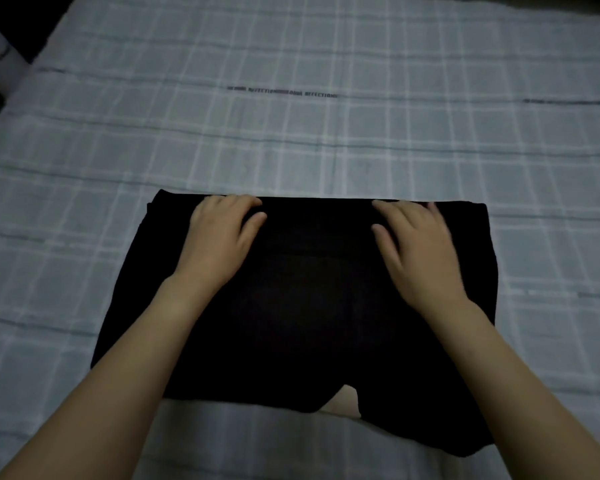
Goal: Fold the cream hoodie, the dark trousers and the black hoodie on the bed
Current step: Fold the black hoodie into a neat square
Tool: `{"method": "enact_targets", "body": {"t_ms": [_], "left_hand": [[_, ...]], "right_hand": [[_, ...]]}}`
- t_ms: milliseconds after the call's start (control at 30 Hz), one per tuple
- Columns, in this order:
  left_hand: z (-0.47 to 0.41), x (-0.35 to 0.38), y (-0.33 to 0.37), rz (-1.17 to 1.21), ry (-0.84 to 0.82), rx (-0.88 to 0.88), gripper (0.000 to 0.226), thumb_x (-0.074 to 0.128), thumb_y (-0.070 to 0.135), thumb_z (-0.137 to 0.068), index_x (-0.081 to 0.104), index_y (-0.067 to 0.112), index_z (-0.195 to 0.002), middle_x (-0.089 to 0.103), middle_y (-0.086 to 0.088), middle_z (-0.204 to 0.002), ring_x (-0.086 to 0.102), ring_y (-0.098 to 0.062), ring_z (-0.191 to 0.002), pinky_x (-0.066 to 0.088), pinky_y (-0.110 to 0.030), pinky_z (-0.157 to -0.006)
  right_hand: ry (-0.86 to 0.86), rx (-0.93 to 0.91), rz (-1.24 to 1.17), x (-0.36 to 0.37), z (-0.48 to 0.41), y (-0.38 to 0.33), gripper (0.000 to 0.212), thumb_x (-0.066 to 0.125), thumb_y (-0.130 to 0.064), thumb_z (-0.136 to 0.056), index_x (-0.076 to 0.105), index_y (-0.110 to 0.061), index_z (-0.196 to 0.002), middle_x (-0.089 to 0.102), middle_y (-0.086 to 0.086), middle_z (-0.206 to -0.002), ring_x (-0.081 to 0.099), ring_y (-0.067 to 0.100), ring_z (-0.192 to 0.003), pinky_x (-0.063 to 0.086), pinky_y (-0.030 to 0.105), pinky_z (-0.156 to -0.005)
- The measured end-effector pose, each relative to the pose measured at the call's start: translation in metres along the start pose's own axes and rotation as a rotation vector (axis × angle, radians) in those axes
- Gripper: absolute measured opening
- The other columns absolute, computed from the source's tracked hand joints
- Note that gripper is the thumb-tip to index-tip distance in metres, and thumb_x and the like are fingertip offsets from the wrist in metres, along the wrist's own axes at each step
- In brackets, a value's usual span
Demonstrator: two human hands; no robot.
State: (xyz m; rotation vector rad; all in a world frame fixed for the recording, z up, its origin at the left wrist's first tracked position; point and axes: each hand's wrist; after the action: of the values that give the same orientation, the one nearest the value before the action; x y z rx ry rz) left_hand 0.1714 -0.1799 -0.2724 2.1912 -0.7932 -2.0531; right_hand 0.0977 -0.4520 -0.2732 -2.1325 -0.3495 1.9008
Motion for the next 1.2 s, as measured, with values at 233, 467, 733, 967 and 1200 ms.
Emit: {"method": "enact_targets", "body": {"t_ms": [233,467,733,967,1200], "left_hand": [[0.011,0.003,-0.032,0.564,-0.006,-0.302,0.028,0.042,0.019,-0.104,0.065,0.02,-0.119,0.066,0.008,-0.116,0.059,-0.006,-0.111,0.043,-0.028,-0.102],[0.01,0.003,-0.043,0.222,-0.086,-0.124,0.01,0.061,0.023,-0.094,0.065,0.014,-0.099,0.059,0.003,-0.098,0.048,-0.015,-0.102,0.033,-0.024,-0.086],[-0.013,-0.017,-0.067,-0.168,0.056,-0.042,0.03,0.053,0.051,-0.092,0.057,0.022,-0.098,0.054,0.003,-0.089,0.046,-0.021,-0.089,0.024,-0.031,-0.082],[0.022,-0.003,-0.015,-0.074,-0.031,0.03,0.055,0.028,0.052,-0.102,0.043,0.027,-0.147,0.046,0.001,-0.15,0.034,-0.025,-0.142,0.016,-0.052,-0.119],[0.038,0.043,-0.023,-0.051,-0.196,-0.025,0.055,0.02,0.051,-0.099,0.03,0.039,-0.152,0.034,0.014,-0.157,0.022,-0.017,-0.149,0.004,-0.047,-0.122]], "right_hand": [[0.068,0.129,-0.388,-0.001,0.022,0.038,0.04,0.036,-0.018,-0.099,0.064,-0.01,-0.127,0.063,-0.002,-0.124,0.05,0.014,-0.128,0.018,0.019,-0.117],[-0.018,0.025,-0.011,-0.002,0.001,0.055,0.02,0.059,-0.013,-0.097,0.071,-0.005,-0.111,0.068,0.015,-0.102,0.053,0.036,-0.098,0.036,0.041,-0.09],[0.088,0.254,0.16,-0.014,-0.018,0.091,0.017,0.061,-0.015,-0.096,0.069,0.0,-0.095,0.058,0.023,-0.085,0.051,0.045,-0.087,0.041,0.054,-0.083],[0.14,0.086,-0.057,-0.007,0.009,-0.009,0.049,0.037,-0.034,-0.101,0.054,-0.011,-0.14,0.053,0.021,-0.14,0.044,0.043,-0.131,0.028,0.054,-0.113],[-0.188,0.108,0.009,0.052,0.026,-0.034,0.06,0.015,-0.053,-0.096,0.028,-0.04,-0.154,0.03,-0.006,-0.161,0.016,0.021,-0.152,0.005,0.051,-0.123]]}}
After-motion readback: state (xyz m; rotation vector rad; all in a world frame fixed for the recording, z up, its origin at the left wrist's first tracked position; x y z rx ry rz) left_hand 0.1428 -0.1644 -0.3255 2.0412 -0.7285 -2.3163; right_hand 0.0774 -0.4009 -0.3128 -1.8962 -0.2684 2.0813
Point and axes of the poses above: each hand's wrist, its own z-axis away from the middle knuckle, its own x-axis out of the palm, y = z × x
